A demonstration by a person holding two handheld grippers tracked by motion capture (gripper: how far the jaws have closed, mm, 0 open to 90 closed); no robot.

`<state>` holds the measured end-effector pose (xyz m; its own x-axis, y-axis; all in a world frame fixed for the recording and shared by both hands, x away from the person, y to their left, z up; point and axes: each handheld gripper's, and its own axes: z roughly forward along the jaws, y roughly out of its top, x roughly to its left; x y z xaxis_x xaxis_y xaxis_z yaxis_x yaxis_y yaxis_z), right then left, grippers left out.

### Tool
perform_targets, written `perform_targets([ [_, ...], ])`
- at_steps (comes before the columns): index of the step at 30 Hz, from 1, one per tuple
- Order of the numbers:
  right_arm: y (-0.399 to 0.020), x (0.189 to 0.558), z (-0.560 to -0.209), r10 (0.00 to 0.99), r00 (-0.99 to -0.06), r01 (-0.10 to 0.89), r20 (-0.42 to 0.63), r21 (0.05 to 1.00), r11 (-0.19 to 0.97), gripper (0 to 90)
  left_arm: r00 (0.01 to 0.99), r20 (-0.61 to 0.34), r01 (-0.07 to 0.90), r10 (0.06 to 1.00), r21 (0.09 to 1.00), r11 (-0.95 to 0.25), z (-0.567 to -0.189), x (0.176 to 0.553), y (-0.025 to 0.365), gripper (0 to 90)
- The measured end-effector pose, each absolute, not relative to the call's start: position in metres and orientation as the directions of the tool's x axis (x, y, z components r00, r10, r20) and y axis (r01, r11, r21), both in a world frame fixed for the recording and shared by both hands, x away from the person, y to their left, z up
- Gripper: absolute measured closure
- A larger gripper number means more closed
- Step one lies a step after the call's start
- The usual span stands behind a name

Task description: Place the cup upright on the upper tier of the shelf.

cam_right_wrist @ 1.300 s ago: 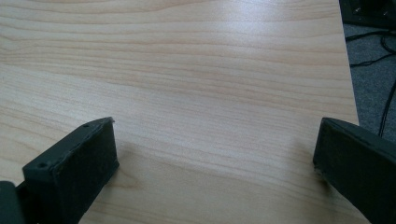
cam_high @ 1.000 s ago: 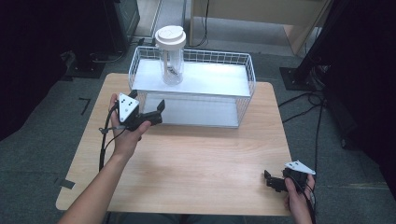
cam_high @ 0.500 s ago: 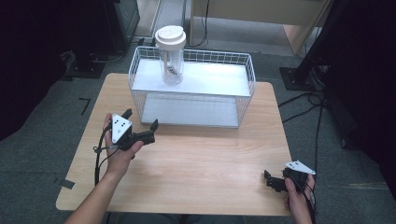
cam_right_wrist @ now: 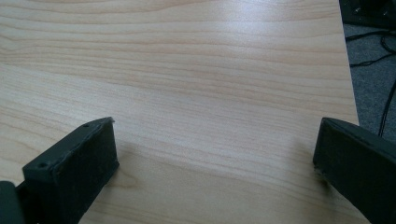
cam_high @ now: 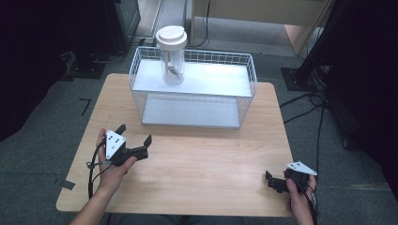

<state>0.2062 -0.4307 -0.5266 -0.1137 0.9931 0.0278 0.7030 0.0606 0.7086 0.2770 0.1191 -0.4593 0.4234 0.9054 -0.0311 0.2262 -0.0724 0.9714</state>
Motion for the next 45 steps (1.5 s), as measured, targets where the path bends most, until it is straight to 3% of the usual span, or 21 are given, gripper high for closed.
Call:
perform_targets([
  [13, -0.431, 0.206, -0.526, 0.993, -0.112, 0.704, 0.027, 0.707, 0.06, 0.0, 0.373, 0.016, 0.255, 0.928, 0.959, -0.119, -0.484, 0.252, 0.148, 0.0],
  [36, -0.431, 0.206, -0.526, 0.993, -0.112, 0.704, 0.027, 0.708, 0.06, 0.0, 0.254, -0.012, 0.34, 0.967, 0.937, -0.078, -0.506, 0.224, 0.219, 0.0],
  [45, -0.431, 0.206, -0.526, 0.993, -0.112, 0.704, 0.027, 0.708, 0.06, 0.0, 0.273, -0.031, 0.404, 0.961, 0.911, -0.086, -0.512, 0.225, 0.23, 0.0],
])
